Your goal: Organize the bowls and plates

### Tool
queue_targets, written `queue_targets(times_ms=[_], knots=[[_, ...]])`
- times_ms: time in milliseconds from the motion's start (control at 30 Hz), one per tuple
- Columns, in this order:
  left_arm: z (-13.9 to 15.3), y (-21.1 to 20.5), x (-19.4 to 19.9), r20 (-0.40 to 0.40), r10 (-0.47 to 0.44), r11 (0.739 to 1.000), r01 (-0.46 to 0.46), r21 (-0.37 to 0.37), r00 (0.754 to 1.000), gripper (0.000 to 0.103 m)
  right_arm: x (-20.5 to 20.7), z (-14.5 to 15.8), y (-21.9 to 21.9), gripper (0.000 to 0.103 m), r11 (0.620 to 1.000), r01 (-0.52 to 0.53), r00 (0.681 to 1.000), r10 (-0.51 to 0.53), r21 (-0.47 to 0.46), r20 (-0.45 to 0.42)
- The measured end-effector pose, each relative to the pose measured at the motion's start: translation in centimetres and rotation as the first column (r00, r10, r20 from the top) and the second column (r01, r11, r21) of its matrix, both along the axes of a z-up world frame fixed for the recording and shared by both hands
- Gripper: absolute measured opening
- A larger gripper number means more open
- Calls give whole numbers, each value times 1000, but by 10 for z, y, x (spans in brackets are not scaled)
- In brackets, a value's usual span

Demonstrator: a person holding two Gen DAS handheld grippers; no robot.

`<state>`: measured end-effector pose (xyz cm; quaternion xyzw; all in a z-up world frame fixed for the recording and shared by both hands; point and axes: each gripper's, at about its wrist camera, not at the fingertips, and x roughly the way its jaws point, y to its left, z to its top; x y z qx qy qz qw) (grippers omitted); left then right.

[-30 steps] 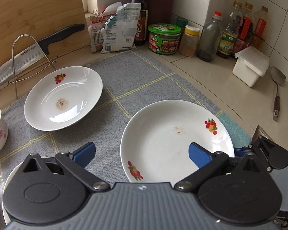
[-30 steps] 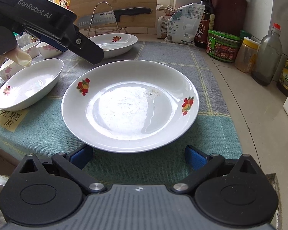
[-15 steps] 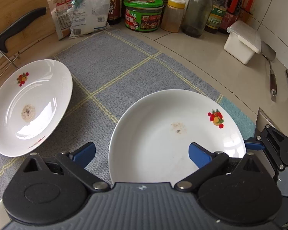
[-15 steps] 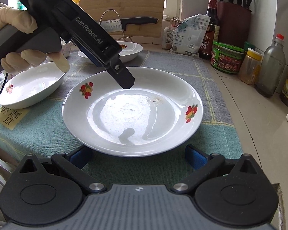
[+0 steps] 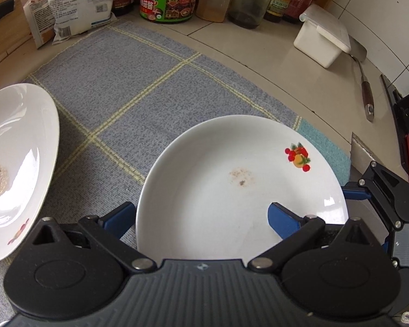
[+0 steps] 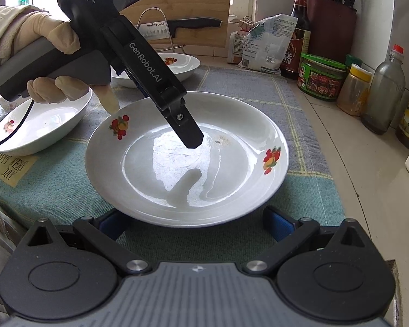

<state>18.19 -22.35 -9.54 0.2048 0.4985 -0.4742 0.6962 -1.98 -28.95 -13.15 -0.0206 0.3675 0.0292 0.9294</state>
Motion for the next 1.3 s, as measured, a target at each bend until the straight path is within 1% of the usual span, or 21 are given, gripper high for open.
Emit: queue_targets(times_ms=[233,433,500,633,700,833,1067,1233,1300], knots=[[-1,0,3,-17,15,1000,-15,-4,1000,102,1,-1,-1,103,1000,-11,1000,11,-1,6],[-1,-4,5,-25,13,1000,-13,21,1000,102,4,-1,-3,103,999,-51,999,51,-2,3],[0,-5,6,-35,6,1000,-5,29,999,102,6,0,-4,103,998,-66,998,66,-2,-2],[2,-5,11,-63,-21,999,23,31,998,98,8,0,-4,103,997,-83,997,83,-4,-9],[3,-6,11,-61,-40,998,42,40,997,95,9,0,-4,103,996,-89,996,89,-5,-9],[3,-10,13,-63,-84,995,88,53,994,95,11,0,-5,103,994,-108,994,108,-7,-12],[3,-14,13,-100,-114,992,118,39,988,95,14,2,-4,103,991,-129,991,129,-17,-30],[4,-15,12,-104,-127,991,131,38,986,94,16,3,-3,103,991,-131,991,130,-17,-41],[4,-13,14,-113,-120,991,125,36,986,91,16,3,-3,103,991,-131,991,130,-17,-43]])
